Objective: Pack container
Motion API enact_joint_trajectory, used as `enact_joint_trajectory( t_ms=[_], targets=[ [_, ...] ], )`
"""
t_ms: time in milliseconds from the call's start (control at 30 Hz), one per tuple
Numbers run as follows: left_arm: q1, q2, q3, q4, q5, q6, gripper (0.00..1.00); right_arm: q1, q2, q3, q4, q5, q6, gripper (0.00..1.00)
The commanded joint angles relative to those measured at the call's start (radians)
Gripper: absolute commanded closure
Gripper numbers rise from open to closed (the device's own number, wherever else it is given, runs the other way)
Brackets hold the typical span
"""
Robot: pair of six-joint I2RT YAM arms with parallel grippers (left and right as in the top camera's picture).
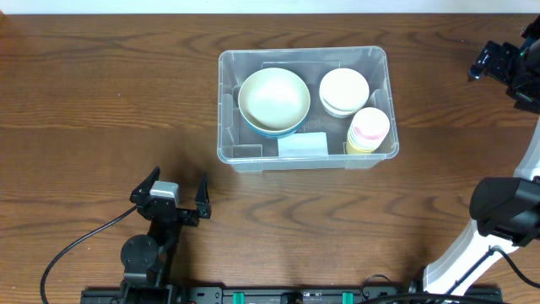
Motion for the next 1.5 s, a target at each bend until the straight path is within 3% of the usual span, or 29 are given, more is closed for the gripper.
enact_joint_trajectory(
  t_ms=[0, 233, 467, 633, 833, 967, 1233, 1467],
  targets=[
    [0.004, -0.007, -0.012, -0.042, 0.014, 0.018, 0.02, 0.005, -0.024, 0.019, -0.001, 0.01, 0.014, 0.01],
    [0.004, -0.007, -0.012, -0.042, 0.014, 0.018, 0.02, 0.106, -0.084, 0.018, -0.001, 0.01, 0.014, 0.01],
    [0.004, -0.007, -0.012, -0.042, 0.014, 0.018, 0.02, 0.333, -0.262, -0.011, 0.0, 0.012, 0.013, 0.01],
    [0.004, -0.007, -0.012, -0.042, 0.014, 0.018, 0.02, 0.471, -0.457, -0.18, 0.044, 0.118, -0.024, 0.01],
    [0.004, -0.007, -0.012, -0.042, 0.014, 0.018, 0.02, 0.472, -0.698, -0.463, 0.076, 0.114, -0.02, 0.01],
    [0.004, -0.007, -0.012, -0.042, 0.014, 0.018, 0.02, 0.435, -0.901, -0.712, 0.353, 0.115, -0.021, 0.01],
    [0.004, -0.007, -0.012, -0.042, 0.014, 0.018, 0.02, 0.372, -1.351, -1.321, 1.139, 0.037, -0.091, 0.01],
    [0.004, -0.007, -0.012, -0.042, 0.014, 0.018, 0.02, 0.337, -1.643, -1.739, 1.512, 0.006, -0.119, 0.01]
  ],
)
